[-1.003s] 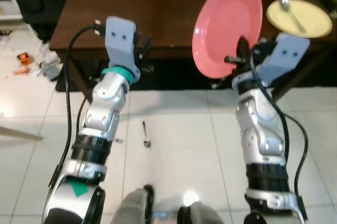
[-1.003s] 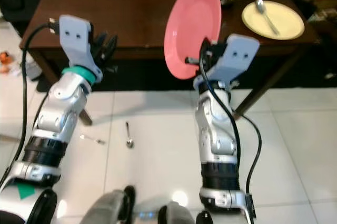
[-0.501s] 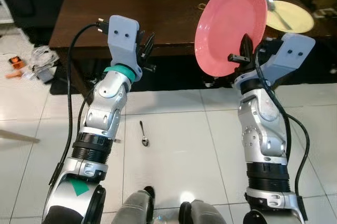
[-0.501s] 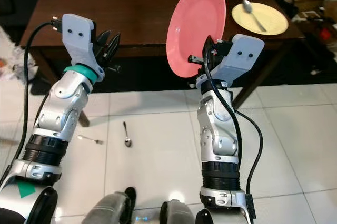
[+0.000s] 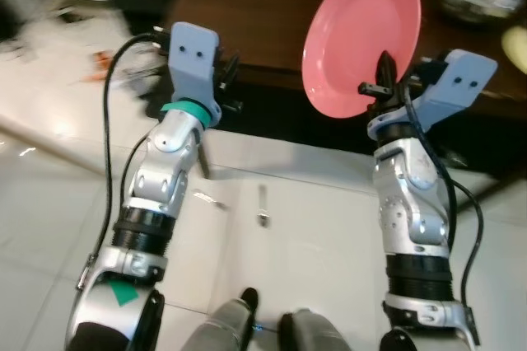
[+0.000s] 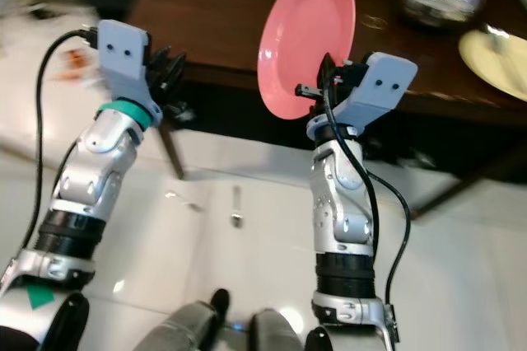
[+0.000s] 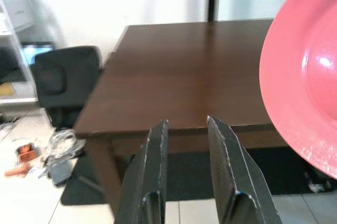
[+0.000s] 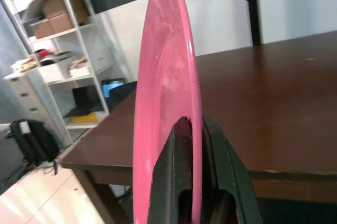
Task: Setting the table
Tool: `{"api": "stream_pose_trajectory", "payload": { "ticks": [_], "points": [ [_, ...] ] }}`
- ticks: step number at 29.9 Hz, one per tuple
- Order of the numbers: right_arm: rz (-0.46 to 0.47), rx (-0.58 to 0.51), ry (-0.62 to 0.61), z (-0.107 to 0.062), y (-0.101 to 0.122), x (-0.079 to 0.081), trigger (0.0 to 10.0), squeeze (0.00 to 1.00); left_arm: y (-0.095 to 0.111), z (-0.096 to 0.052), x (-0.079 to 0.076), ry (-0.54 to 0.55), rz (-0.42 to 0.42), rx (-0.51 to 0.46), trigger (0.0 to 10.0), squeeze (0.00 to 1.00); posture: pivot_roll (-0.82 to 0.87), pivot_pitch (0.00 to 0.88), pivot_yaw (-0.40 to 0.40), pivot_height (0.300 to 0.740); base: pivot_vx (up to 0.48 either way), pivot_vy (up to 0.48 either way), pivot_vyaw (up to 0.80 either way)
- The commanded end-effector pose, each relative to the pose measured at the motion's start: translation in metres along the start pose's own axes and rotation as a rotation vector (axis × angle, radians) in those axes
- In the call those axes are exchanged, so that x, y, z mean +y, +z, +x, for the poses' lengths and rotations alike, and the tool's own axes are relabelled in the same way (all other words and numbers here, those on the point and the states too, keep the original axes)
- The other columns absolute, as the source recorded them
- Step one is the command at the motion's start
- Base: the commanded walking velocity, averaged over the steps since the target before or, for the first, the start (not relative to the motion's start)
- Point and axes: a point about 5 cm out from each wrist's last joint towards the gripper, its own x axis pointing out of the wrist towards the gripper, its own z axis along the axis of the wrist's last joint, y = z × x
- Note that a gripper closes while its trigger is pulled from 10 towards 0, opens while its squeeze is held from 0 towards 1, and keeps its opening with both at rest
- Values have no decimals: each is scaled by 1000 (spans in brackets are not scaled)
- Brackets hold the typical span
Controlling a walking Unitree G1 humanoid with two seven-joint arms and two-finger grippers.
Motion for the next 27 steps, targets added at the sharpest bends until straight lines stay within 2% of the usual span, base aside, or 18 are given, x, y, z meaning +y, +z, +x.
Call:
{"api": "stream_pose_trajectory", "payload": {
  "ticks": [1, 6, 11, 13, 18, 19, 23, 24, 27],
  "points": [
    [11, -22, -6, -1, 4, -1, 10000, 0, -10, -3, -2, -15, -43, 60, 10000, 0, 128, 67, 57, 740, 0, 0, 800],
    [16, -24, -3, -1, 4, -1, 10000, 0, -13, -4, -3, -23, -82, 100, 10000, 0, 128, 67, 57, 740, 0, 0, 800],
    [26, -24, 6, -1, 4, 0, 10000, 0, -16, -3, 4, 55, -83, 120, 10000, 0, 132, 71, 59, 740, 0, 0, 799],
    [28, -24, 8, -1, 4, 1, 10000, 0, -16, -3, 8, 94, -58, 118, 10000, 0, 131, 71, 59, 740, 0, 0, 800],
    [30, -22, 10, -2, 4, 1, 10000, 0, -14, -2, 10, 100, -2, 106, 10000, 0, 130, 73, 59, 740, 0, 0, 800],
    [31, -21, 11, -2, 4, 1, 10000, 0, -12, -2, 11, 98, 36, 98, 10000, 0, 131, 74, 59, 740, 0, 0, 800],
    [31, -20, 12, -2, 4, 1, 10000, 0, -11, -2, 11, 102, 54, 93, 10000, 0, 131, 74, 59, 740, 0, 0, 800],
    [32, -18, 15, -2, 3, 0, 10000, 0, -10, -1, 18, 133, 77, 103, 10000, 0, 133, 76, 55, 740, 0, 0, 794],
    [34, -16, 17, -2, 3, 1, 10000, 0, -11, -1, 24, 171, 84, 118, 10000, 0, 133, 76, 55, 740, 0, 0, 796]
  ]
}}
